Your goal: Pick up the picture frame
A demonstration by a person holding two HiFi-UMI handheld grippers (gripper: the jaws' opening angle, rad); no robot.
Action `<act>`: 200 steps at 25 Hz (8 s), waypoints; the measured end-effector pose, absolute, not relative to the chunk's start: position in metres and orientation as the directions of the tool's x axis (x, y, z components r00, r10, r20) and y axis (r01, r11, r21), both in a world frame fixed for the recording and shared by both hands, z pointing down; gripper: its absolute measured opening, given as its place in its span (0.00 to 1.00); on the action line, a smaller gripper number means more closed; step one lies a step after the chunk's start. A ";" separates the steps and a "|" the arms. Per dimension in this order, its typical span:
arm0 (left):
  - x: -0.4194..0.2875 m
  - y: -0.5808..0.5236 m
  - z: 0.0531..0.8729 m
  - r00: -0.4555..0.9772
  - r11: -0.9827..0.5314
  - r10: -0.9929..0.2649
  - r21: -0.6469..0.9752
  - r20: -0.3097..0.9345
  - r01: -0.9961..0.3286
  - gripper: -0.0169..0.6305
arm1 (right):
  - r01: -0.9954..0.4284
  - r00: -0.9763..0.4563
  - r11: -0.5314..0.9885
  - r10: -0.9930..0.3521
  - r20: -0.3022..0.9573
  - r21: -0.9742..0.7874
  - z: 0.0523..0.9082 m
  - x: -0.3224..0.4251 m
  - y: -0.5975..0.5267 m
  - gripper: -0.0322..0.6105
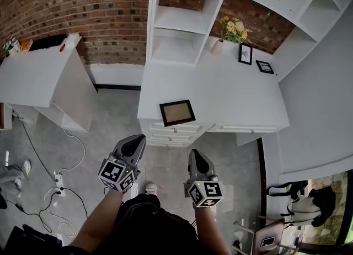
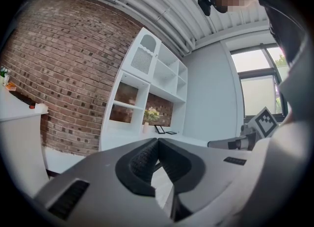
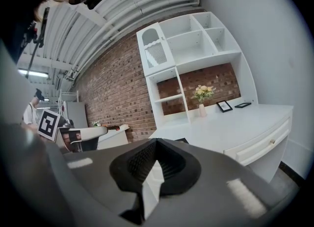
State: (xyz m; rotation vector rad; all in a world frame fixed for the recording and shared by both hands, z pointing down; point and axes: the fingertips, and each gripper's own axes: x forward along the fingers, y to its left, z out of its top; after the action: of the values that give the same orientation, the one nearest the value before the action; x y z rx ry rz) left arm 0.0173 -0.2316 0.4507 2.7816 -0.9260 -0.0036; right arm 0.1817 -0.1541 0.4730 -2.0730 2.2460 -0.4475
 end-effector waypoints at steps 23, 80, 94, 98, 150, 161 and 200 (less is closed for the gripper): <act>0.034 -0.258 0.506 0.793 -0.756 -0.593 0.243 0.138 -0.608 0.04 | -0.878 -0.186 0.048 -0.950 0.249 -0.476 0.531 0.162 -0.215 0.06; 0.038 -0.287 0.561 0.703 -0.635 -0.666 0.303 0.250 -0.710 0.04 | -0.095 -0.244 -0.188 -0.948 0.206 -0.978 0.617 0.170 -0.281 0.17; 0.031 -0.297 0.558 0.678 -0.615 -0.692 0.291 0.247 -0.733 0.04 | -0.029 -0.260 -0.146 -0.954 0.148 -0.989 0.622 0.171 -0.312 0.25; 0.028 -0.295 0.561 0.670 -0.603 -0.698 0.297 0.253 -0.740 0.04 | -0.020 -0.250 -0.149 -0.957 0.150 -0.989 0.623 0.174 -0.311 0.18; 0.023 -0.286 0.540 0.673 -0.612 -0.707 0.289 0.218 -0.736 0.04 | -0.344 -0.269 0.035 -0.961 0.063 -0.938 0.572 0.203 -0.305 0.07; 0.043 -0.299 0.518 0.706 -0.659 -0.687 0.265 0.170 -0.704 0.04 | -0.645 -0.218 0.025 -0.964 0.152 -0.764 0.548 0.234 -0.282 0.07; 0.072 -0.329 0.435 0.738 -0.719 -0.674 0.203 0.028 -0.664 0.04 | -0.948 -0.106 0.077 -0.991 0.080 -0.308 0.443 0.265 -0.252 0.07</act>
State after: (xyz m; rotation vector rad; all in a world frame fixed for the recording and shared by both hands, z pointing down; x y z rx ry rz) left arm 0.0723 -0.3286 0.4350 2.7393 -1.0668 -0.0706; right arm 0.2648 -0.2518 0.4432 -1.9926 2.1898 -0.4274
